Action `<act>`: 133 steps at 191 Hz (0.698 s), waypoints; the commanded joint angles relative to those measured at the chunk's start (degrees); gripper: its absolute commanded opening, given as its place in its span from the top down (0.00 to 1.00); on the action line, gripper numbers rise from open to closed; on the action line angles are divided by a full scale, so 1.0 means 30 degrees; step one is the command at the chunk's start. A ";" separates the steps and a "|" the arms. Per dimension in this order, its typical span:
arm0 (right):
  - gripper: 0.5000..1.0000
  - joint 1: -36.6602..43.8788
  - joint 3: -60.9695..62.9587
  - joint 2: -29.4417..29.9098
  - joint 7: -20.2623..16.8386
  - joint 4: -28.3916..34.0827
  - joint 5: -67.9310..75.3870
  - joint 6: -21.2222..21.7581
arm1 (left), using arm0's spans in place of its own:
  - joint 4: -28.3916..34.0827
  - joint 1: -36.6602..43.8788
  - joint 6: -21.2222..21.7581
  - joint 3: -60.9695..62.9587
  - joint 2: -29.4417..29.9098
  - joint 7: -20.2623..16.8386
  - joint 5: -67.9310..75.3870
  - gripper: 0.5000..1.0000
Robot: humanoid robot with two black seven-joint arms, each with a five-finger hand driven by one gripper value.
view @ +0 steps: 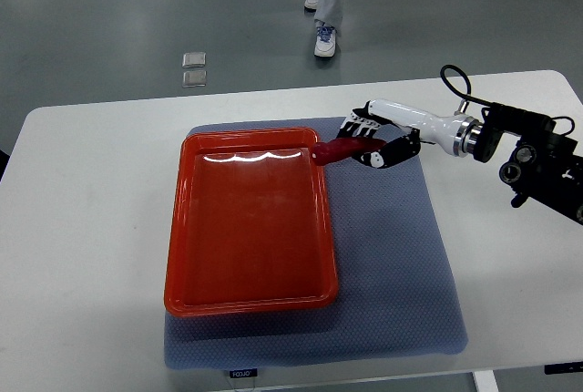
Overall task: Place red pepper on red tray
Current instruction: 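Lift the pepper with the right hand and carry it over the tray, then release the pepper into the tray and withdraw the right hand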
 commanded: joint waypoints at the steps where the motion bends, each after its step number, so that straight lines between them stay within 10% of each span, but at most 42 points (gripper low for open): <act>1: 1.00 0.0650 -0.0693 0.1806 -0.0001 -0.0576 -0.0074 0.0010 | 0.0009 0.0001 0.0000 0.0025 0.0000 0.0003 0.0002 0.00; 71: 1.00 0.2496 -0.4356 0.5556 -0.0059 -0.3886 -0.0308 -0.0225 | 0.0009 0.0001 0.0000 0.0025 0.0000 0.0003 0.0002 0.00; 91: 0.79 0.2555 -0.4385 0.5878 -0.0059 -0.3974 -0.0308 -0.0225 | 0.0009 0.0001 0.0000 -0.0005 0.0000 0.0003 0.0002 0.00; 108: 0.38 0.2526 -0.4326 0.5878 -0.0059 -0.3975 -0.0279 -0.0225 | -0.0021 0.0001 0.0000 -0.0004 0.0000 0.0003 0.0002 0.00; 133: 0.19 0.2496 -0.4209 0.5732 -0.0030 -0.3975 -0.0044 -0.0225 | -0.0020 0.0001 0.0000 -0.0005 0.0000 0.0003 0.0002 0.00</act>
